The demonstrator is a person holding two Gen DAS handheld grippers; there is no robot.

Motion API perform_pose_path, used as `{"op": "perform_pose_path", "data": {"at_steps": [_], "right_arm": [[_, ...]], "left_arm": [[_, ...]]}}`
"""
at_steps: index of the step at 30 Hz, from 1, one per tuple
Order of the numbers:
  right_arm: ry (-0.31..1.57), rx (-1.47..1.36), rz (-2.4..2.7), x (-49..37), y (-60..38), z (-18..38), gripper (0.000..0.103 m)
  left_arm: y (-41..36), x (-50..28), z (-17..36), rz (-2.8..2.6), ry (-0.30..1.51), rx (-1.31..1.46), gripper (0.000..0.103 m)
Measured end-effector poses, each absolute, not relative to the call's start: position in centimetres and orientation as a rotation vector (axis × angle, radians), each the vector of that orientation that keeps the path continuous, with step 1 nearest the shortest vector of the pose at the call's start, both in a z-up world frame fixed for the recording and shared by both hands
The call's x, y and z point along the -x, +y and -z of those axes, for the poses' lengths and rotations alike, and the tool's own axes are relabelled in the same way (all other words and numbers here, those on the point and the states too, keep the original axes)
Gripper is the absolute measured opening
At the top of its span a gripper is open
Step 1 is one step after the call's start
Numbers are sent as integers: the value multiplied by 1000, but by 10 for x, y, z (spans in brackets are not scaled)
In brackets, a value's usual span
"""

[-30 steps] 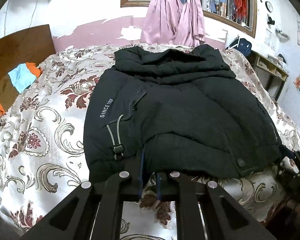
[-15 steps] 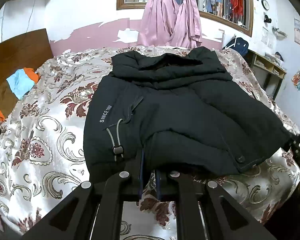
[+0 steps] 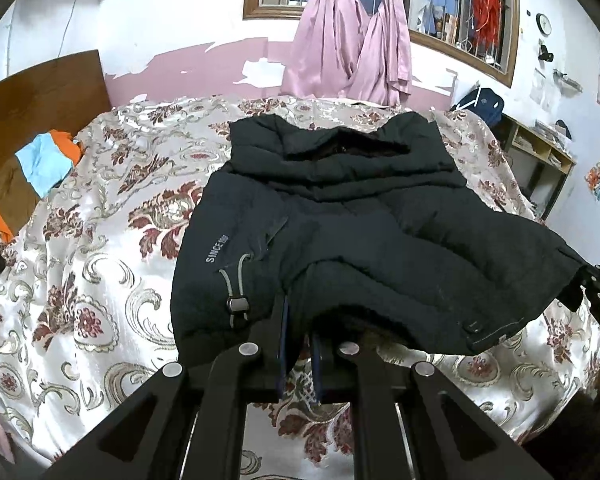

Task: Fold large clothes

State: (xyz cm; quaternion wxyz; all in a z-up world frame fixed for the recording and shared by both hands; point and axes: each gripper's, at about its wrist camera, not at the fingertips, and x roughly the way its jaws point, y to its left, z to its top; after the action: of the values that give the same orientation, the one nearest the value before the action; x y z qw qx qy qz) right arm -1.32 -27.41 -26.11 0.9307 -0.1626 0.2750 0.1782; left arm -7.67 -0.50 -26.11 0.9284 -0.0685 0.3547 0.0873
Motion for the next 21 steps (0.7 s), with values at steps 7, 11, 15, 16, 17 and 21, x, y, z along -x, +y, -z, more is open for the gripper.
{"op": "perform_pose_path", "data": {"at_steps": [7,11,15,16,17,21], "right_arm": [[586,272,-383,0,-280,250,6],[571,291,-388,-3,-276,243,6],[562,296,-392,-5,-272,239,6],[559,298,-393,-6,-271,237,6],[558,298,-393,-6,-271,236,6],[550,288,-392,-9,-269,231,6]], "left_arm": [[-3,72,251,-183,715,142,9],[0,68,246,-182,707,159,9],[2,65,243,-181,707,162,9],[2,65,243,-182,708,160,9],[3,64,242,-183,707,158,9],[6,59,237,-186,703,164,9]]}}
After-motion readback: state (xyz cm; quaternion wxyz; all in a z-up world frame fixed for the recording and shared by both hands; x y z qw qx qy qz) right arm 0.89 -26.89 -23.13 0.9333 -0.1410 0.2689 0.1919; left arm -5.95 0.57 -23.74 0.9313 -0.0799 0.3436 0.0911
